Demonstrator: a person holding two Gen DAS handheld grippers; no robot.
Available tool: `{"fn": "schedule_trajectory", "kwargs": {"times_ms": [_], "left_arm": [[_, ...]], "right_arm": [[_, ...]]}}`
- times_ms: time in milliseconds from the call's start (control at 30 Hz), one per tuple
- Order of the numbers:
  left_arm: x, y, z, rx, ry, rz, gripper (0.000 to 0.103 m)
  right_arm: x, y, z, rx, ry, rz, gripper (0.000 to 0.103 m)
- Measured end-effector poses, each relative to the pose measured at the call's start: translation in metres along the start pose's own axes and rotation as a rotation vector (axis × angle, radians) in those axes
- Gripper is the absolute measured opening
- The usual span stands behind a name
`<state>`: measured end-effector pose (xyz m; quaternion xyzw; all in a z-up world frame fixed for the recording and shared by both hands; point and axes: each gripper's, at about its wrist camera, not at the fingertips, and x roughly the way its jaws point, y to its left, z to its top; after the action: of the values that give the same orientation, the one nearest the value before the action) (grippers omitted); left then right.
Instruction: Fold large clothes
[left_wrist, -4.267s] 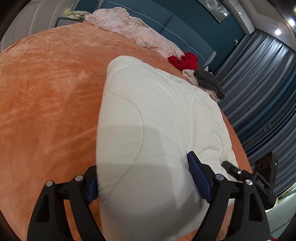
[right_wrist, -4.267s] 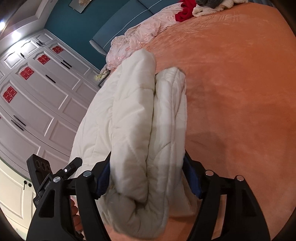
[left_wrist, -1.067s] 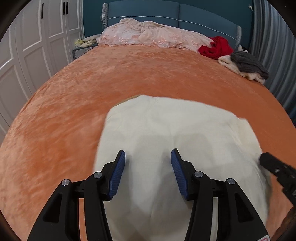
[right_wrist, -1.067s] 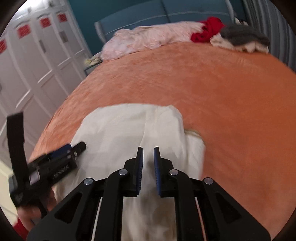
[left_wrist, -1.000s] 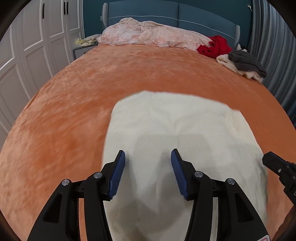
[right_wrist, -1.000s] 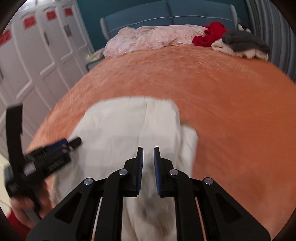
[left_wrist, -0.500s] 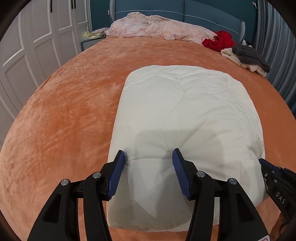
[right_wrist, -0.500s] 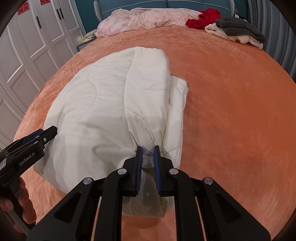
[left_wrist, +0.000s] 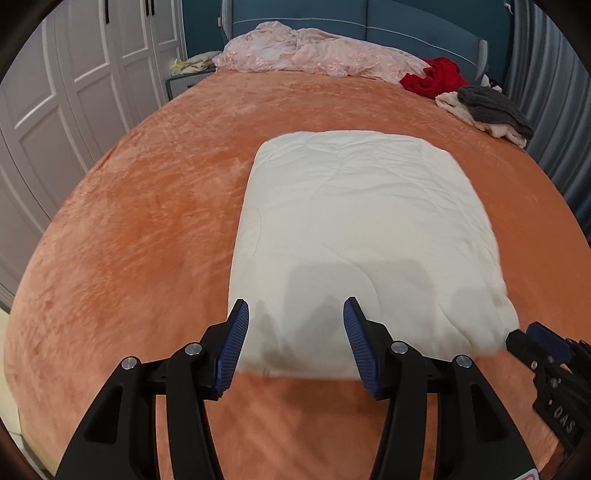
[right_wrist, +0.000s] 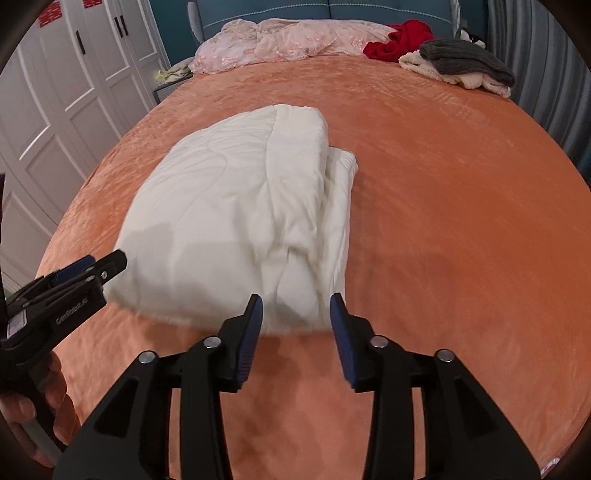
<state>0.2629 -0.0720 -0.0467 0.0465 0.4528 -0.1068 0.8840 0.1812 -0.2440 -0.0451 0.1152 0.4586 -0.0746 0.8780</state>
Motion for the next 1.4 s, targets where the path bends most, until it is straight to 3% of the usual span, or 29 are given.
{"fn": "schedule_trajectory", "kwargs": {"times_ms": [133, 267, 400, 833, 1400], "left_arm": [[-0.024, -0.006, -0.016, 0.021, -0.023, 0.01, 0.058], [-0.048, -0.013, -0.037, 0.029, -0.047, 0.027, 0.068], [-0.068, -0.014, -0.061, 0.016, -0.058, 0.047, 0.073], [-0.108, -0.012, -0.131, -0.023, -0.053, 0.066, 0.074], [-0.131, -0.019, -0.17, -0.011, -0.081, 0.099, 0.074]], "right_arm": [[-0.026, 0.003, -0.017, -0.012, -0.04, -0.014, 0.054], [-0.055, 0.007, -0.038, -0.006, -0.098, -0.038, 0.075], [-0.081, 0.011, -0.056, -0.01, -0.151, -0.055, 0.086], [-0.121, 0.02, -0.125, -0.04, -0.216, -0.083, 0.091], [-0.139, 0.024, -0.169, -0.059, -0.234, -0.086, 0.091]]}}
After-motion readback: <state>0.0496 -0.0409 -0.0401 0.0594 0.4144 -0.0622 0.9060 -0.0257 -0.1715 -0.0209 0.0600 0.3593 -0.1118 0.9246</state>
